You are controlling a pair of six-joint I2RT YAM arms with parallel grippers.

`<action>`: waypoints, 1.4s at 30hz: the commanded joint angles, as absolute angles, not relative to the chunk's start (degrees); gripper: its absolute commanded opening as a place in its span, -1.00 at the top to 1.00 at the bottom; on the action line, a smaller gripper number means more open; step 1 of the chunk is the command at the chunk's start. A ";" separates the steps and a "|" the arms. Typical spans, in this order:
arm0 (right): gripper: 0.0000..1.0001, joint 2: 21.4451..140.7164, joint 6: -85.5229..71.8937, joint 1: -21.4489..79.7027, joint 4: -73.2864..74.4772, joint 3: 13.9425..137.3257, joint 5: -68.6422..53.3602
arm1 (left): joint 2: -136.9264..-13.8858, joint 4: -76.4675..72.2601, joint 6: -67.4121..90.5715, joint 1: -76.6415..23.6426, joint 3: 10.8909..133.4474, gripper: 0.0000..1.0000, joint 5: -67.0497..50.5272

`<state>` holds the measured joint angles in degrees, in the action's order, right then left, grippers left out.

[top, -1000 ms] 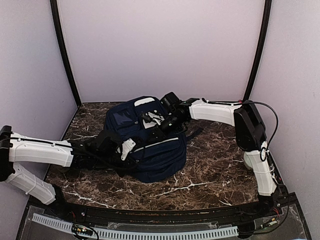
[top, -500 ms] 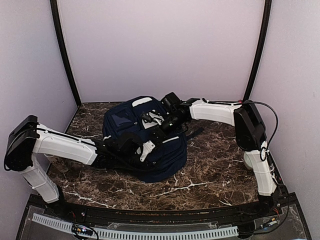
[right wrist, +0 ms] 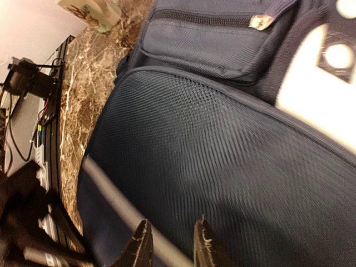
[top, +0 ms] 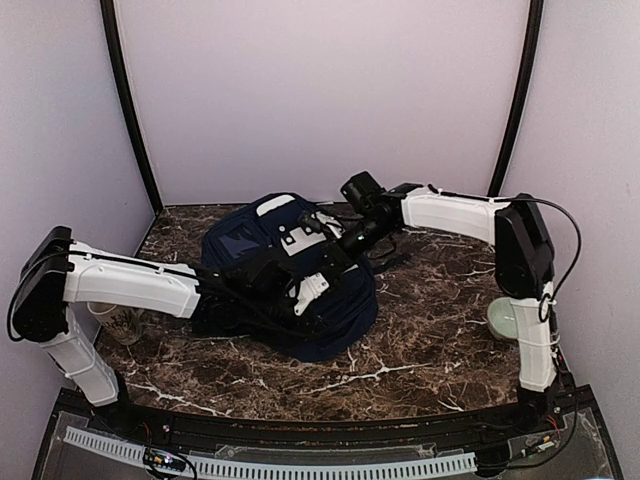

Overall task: Pack the student bag
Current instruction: Zip the second largest pocket of the bag in the student bag, then grab the second largest pocket of the student bag.

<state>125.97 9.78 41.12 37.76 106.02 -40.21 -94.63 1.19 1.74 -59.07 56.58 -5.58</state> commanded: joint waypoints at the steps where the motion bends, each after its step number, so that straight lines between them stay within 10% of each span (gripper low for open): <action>1: 0.39 111.61 11.05 36.37 38.82 101.11 -37.73 | -87.01 14.65 -5.38 -59.94 60.59 0.27 -6.88; 24: 0.13 73.09 19.86 31.59 35.60 60.45 -24.74 | -95.52 11.55 -28.30 -59.86 61.49 0.08 16.38; 35: 0.19 79.55 20.28 31.64 35.26 63.69 -27.14 | -97.77 4.48 -32.34 -59.24 63.61 0.96 14.37; 42: 0.36 88.75 17.05 32.06 33.40 70.29 -30.76 | -95.49 -2.91 -23.22 -55.75 62.55 1.00 -0.72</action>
<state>86.35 19.55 31.86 35.86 67.33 -27.46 -98.43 6.20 -27.97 -57.65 61.49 9.47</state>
